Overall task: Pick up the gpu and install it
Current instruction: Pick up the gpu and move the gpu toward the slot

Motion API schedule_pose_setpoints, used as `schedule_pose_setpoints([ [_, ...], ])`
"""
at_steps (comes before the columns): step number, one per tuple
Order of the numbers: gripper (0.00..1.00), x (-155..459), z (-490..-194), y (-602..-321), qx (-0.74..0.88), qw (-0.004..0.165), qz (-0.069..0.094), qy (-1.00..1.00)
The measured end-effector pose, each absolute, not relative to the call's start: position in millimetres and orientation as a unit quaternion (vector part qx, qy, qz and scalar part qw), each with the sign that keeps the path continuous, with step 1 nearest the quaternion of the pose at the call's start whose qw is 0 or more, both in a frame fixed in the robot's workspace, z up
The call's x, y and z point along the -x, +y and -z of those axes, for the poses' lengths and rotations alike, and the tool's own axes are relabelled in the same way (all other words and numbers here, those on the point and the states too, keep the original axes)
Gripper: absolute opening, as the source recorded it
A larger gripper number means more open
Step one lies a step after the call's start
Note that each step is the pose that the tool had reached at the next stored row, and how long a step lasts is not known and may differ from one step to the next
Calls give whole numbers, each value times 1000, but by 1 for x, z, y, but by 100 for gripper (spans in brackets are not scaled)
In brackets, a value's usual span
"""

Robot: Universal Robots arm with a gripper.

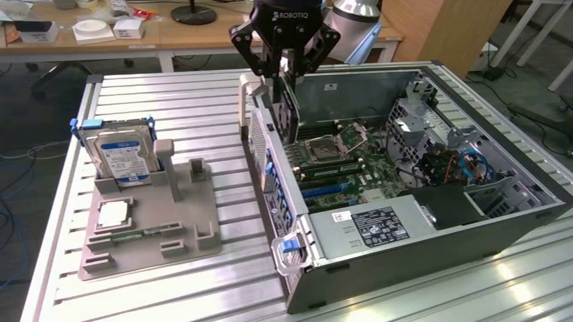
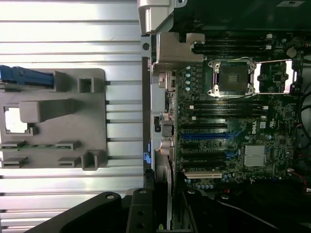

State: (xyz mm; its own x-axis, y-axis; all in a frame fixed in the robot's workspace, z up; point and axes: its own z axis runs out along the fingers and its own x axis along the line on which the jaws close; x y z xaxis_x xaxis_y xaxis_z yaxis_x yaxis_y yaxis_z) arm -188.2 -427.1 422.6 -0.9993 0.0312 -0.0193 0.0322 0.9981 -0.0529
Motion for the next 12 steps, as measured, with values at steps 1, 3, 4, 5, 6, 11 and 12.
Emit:
schedule_pose_setpoints([
  [1, 26, 188, -423, -427, -16, 9, 27, 999],
  [3, 26, 187, -423, -427, -16, 9, 27, 999],
  [4, 26, 186, -423, -427, -16, 9, 27, 999],
  [5, 26, 186, -423, -427, -16, 9, 27, 999],
  [6, 26, 186, -423, -427, -16, 9, 27, 999],
  [11, 26, 183, -423, -427, -16, 9, 27, 999],
  [12, 26, 182, -423, -427, -16, 9, 27, 999],
])
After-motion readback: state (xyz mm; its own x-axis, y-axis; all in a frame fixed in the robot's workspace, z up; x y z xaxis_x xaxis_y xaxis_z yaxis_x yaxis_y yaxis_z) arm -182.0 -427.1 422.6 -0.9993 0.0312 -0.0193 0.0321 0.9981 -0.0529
